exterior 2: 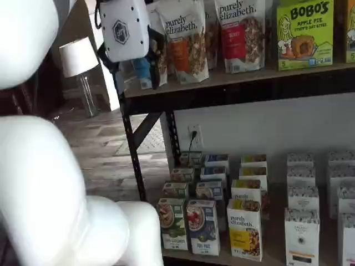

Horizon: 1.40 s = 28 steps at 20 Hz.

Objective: Pick up the blue and white box that is on the bottom shelf, the second box from the left

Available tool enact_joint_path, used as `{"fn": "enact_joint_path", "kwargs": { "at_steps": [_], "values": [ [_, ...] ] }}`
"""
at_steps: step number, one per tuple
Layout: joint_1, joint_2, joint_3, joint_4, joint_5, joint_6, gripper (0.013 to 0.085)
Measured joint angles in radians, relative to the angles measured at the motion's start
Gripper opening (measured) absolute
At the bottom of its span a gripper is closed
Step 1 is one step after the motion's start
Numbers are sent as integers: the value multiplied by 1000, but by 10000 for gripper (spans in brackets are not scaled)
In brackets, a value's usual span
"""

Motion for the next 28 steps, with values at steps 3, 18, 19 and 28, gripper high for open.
{"fn": "enact_joint_path", "kwargs": {
  "at_steps": [3,18,19,28],
  "values": [
    [-74,12,-9,82,26,-35,850],
    [-55,5,86,67,-80,-33,850],
    [-53,5,103,68,-101,-33,850],
    [-7,33,257,46,-291,-8,850]
  ]
}}
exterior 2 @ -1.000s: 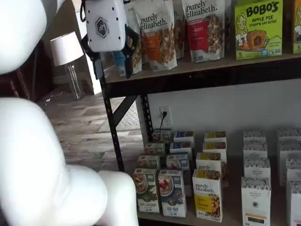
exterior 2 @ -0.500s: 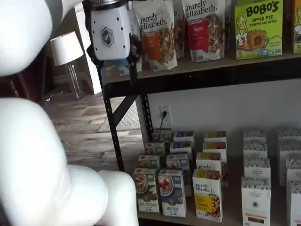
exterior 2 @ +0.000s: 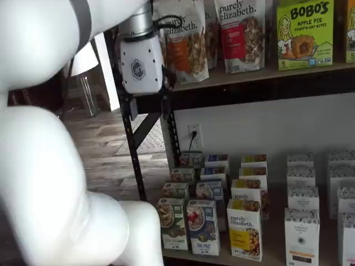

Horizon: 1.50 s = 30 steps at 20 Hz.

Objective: Pick up the blue and white box that is on the bottom shelf, the second box from the left

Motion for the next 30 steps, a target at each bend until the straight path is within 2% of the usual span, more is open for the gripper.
{"fn": "enact_joint_path", "kwargs": {
  "at_steps": [14,20,23,28,30],
  "values": [
    [84,76,218,-32,-321,66,850],
    [116,118,317,-30,-495,88,850],
    [140,136,378,-48,-621,114,850],
    [167,215,416,-56,-741,141,850],
    [170,258,421,-42,-779,136,850]
  ]
}}
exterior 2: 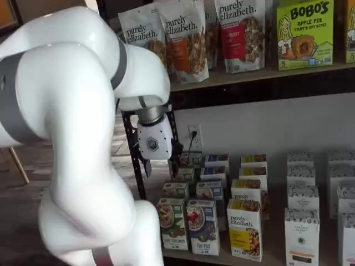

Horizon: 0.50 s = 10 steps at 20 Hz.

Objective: Pick up the blue and white box that is on the bottom shelf, the second box from the left

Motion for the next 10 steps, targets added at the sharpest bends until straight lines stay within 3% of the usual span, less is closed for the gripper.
{"fn": "enact_joint_path", "kwargs": {
  "at_steps": [10],
  "values": [
    [15,164,-10,-23,-132,26,850]
  ]
}}
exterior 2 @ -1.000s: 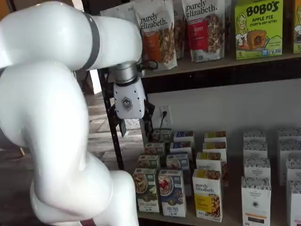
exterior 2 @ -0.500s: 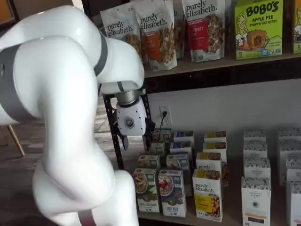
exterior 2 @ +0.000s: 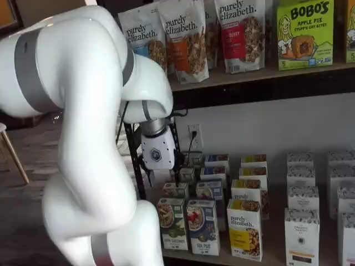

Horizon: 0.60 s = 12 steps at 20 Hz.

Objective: Pick up the blue and white box that is on the bottom shelf, the second box from the left

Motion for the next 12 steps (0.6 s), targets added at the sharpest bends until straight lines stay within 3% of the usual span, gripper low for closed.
{"fn": "enact_joint_path", "kwargs": {
  "at_steps": [7,12],
  "values": [
    [0,101,-13,-19,-85,13,850],
    [-1,166,-21,-80,-151,60,850]
  ]
}}
